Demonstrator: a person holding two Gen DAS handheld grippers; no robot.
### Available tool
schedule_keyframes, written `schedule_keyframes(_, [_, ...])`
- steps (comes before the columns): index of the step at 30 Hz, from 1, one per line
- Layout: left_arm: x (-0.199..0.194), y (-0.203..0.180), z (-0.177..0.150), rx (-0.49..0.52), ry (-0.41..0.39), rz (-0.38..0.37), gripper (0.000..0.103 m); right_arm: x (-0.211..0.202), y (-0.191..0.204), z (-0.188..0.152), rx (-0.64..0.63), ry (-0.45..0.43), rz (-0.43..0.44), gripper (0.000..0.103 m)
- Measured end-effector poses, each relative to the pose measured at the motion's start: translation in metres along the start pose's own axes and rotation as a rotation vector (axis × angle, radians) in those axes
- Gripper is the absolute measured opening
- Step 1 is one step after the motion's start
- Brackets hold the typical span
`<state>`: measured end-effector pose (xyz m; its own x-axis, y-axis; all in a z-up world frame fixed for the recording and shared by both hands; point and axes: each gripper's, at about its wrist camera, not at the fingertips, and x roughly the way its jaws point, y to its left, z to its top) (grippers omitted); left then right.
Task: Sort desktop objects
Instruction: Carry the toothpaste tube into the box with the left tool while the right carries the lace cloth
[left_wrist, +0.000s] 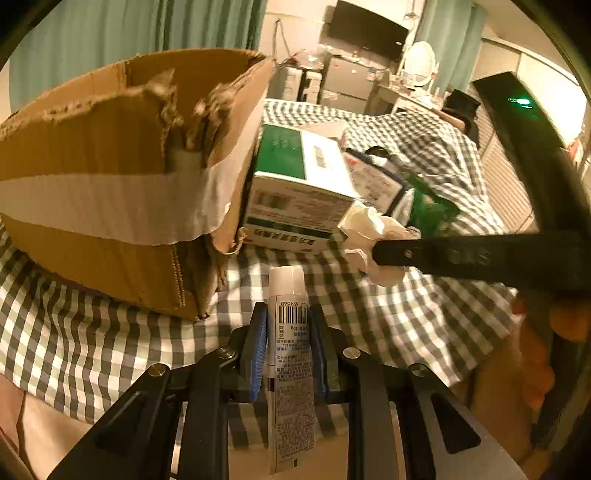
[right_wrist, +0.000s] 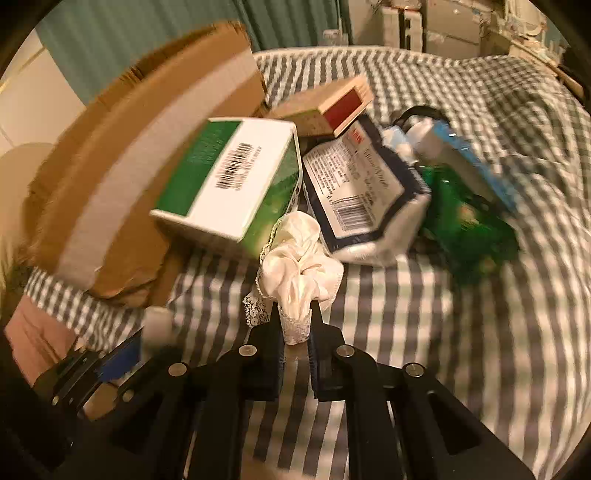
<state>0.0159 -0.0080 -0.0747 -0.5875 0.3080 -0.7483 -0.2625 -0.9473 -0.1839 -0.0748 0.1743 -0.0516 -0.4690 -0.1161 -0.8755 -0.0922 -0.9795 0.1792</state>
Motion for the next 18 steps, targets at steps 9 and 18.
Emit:
schedule_keyframes(9, [-0.032, -0.004, 0.009, 0.017, -0.071, -0.052, 0.022, -0.058, 0.013, -0.030, 0.037, -0.083, 0.016, 0.010])
schedule_keyframes(18, [-0.095, -0.016, 0.050, -0.015, -0.217, -0.163, 0.022, -0.131, 0.049, -0.007, -0.042, -0.248, 0.056, 0.011])
